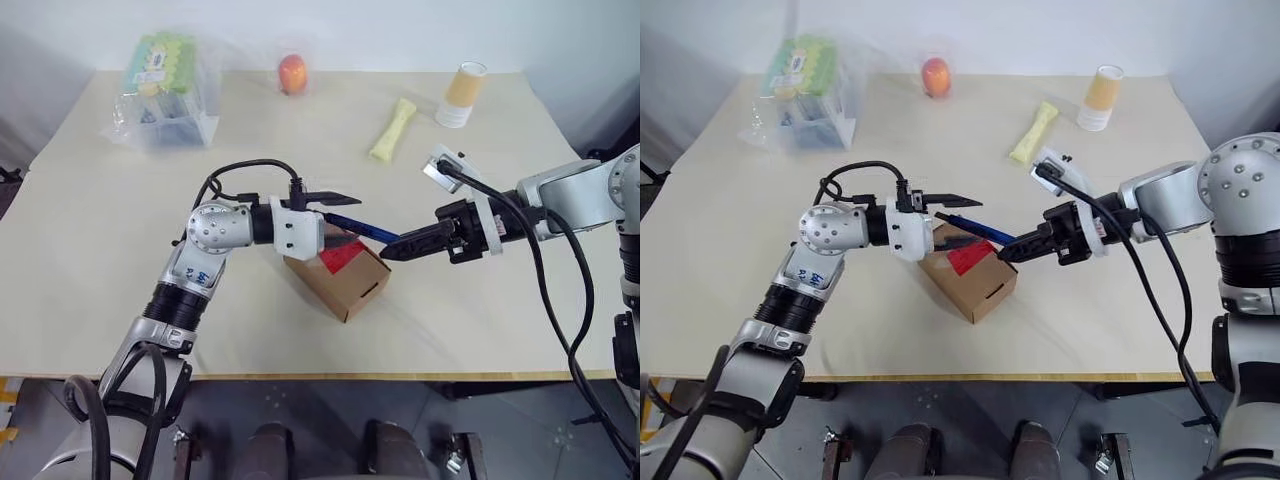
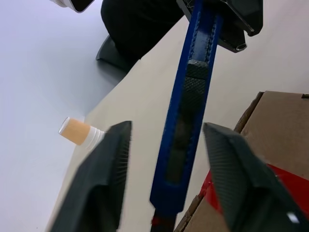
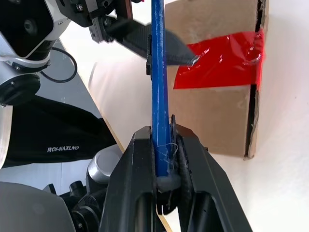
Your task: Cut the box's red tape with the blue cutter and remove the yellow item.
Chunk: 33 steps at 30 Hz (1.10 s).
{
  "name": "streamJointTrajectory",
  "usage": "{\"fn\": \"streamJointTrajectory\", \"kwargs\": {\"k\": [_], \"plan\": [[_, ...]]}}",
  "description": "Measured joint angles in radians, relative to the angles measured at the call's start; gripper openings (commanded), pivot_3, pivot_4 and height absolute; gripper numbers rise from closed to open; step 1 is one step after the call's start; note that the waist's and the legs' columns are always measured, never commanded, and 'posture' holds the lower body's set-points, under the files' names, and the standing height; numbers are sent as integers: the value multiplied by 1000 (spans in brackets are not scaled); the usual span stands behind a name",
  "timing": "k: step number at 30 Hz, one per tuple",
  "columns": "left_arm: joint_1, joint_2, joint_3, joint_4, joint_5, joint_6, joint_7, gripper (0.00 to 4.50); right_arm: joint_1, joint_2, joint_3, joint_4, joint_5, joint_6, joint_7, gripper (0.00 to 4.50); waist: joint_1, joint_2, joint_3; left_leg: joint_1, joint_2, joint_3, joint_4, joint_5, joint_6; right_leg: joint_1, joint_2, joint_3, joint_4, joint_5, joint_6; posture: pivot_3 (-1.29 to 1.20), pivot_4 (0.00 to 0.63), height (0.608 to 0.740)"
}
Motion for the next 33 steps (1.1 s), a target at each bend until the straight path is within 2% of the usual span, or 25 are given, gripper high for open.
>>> {"fn": "streamJointTrajectory", "kwargs": {"k": [2,4,14,15,21,30,33], "plan": [[0,0,2,0,-2,4,3,946,8,3,-15,0,27,0,-37,161,0,0,0,0,0,0,0,0,0,0,0,0,0,0,0,0,150,740],[5,6,-12,0,3,12,-15,507,19,11,-49,2,42,0,-74,882,0,0,0,0,0,0,0,0,0,0,0,-1,0,0,0,0,150,740],[15,-8,12,-12,-41,114,-9,446,111,53,-179,-33,105,-34,-187,4308,1,0,0,-1,0,-2,0,0,0,0,0,-2,0,0,0,0,150,740],[20,-7,15,-14,-45,125,-7,446,125,53,-189,-44,115,-44,-193,4493,0,0,0,-1,0,-2,0,0,0,0,0,-2,0,0,0,0,150,740],[50,-5,15,-37,-47,174,-7,446,188,64,-255,-103,151,-135,-218,4493,1,0,0,-2,0,-2,0,0,0,0,0,-3,0,0,0,0,150,740],[58,-10,15,-71,-46,218,15,446,234,115,-262,-119,163,-236,-311,4493,0,0,0,-2,0,-2,0,0,0,0,0,-3,0,0,0,0,150,740],[62,-10,15,-82,-45,223,22,446,234,130,-261,-118,169,-248,-332,3903,1,0,0,-2,0,-2,0,0,0,0,0,-3,0,0,0,0,150,740]]}}
